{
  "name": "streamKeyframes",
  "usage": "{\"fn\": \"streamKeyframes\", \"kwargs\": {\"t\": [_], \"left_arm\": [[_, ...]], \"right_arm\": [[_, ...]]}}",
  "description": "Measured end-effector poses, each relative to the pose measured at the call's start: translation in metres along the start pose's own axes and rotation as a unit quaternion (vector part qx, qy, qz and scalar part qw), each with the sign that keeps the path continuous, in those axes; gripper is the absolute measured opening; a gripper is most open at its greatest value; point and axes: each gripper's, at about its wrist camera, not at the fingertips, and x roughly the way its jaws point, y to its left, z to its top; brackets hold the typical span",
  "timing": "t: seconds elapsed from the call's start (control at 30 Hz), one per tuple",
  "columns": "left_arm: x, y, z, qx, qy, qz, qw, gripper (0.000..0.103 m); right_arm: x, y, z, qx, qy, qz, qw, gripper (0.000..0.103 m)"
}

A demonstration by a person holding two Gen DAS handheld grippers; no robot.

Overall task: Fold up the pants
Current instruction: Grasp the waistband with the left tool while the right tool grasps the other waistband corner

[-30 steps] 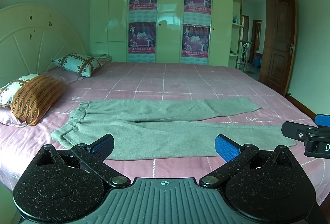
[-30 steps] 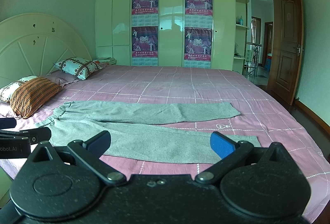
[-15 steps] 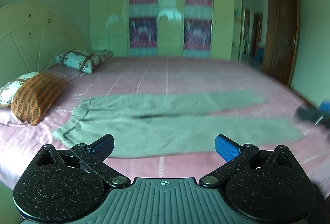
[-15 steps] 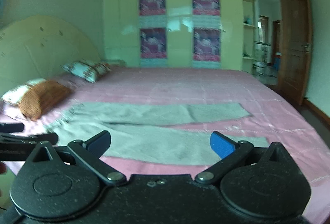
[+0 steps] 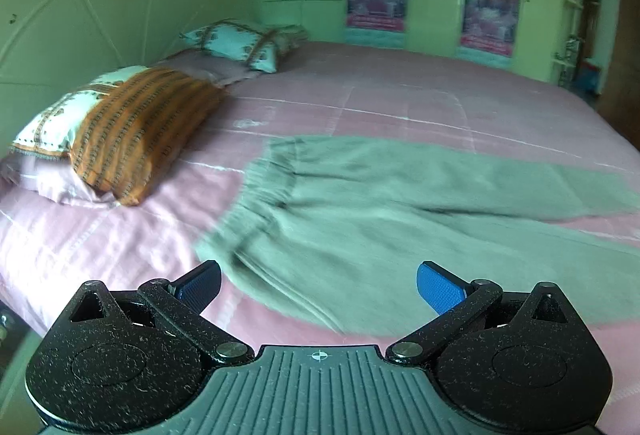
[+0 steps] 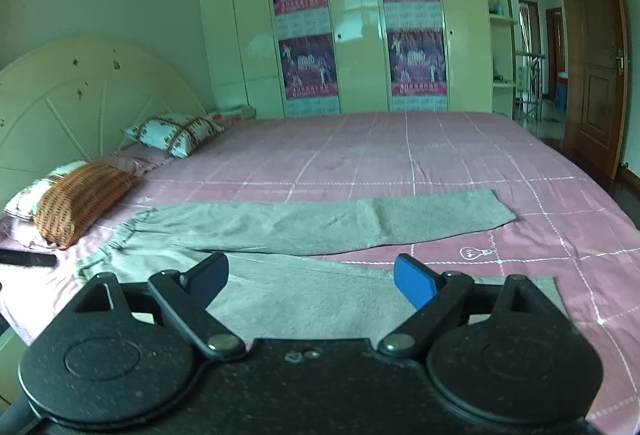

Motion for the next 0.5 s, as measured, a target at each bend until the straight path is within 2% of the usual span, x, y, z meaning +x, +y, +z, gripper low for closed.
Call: {"fn": "streamKeyframes", "kwargs": {"t": [0.07,0.17,0.23,0.27,0.33,0.37,0.43,0.5], "left_arm": [[0.029,0.015,0.016,-0.012,0.001,-0.005,0.9999,0.103],[0.083,0.036,0.044,-0.018,-0.022,0.048,0.9985,0.103],[0.127,0.052,0.068,-0.020,-0.028,0.057,0.9978,0.100],[0.150,0.057,0.079,-0.018,-0.024,0.050,0.9983,0.094],[0.193,0.067,0.099,-0.011,-0.011,0.044,0.9989,0.060],[0.218,0.072,0.108,-0.010,0.007,0.029,0.9995,0.056],[0.268,0.081,0.120,-0.006,0.044,0.008,0.9990,0.056],[0.305,0.083,0.124,0.001,0.066,0.005,0.9978,0.056]], "right_arm": [[0.028,-0.002,0.009,-0.007,0.015,0.001,1.000,0.083],[0.081,-0.006,0.024,-0.013,0.039,0.004,0.999,0.079],[0.116,-0.009,0.035,-0.018,0.049,0.005,0.999,0.074],[0.140,-0.010,0.044,-0.020,0.054,0.006,0.998,0.073],[0.181,-0.014,0.057,-0.022,0.062,0.009,0.998,0.070],[0.203,-0.016,0.063,-0.023,0.069,0.012,0.997,0.066],[0.248,-0.018,0.072,-0.033,0.082,0.017,0.996,0.062],[0.286,-0.017,0.077,-0.048,0.092,0.021,0.994,0.060]]}}
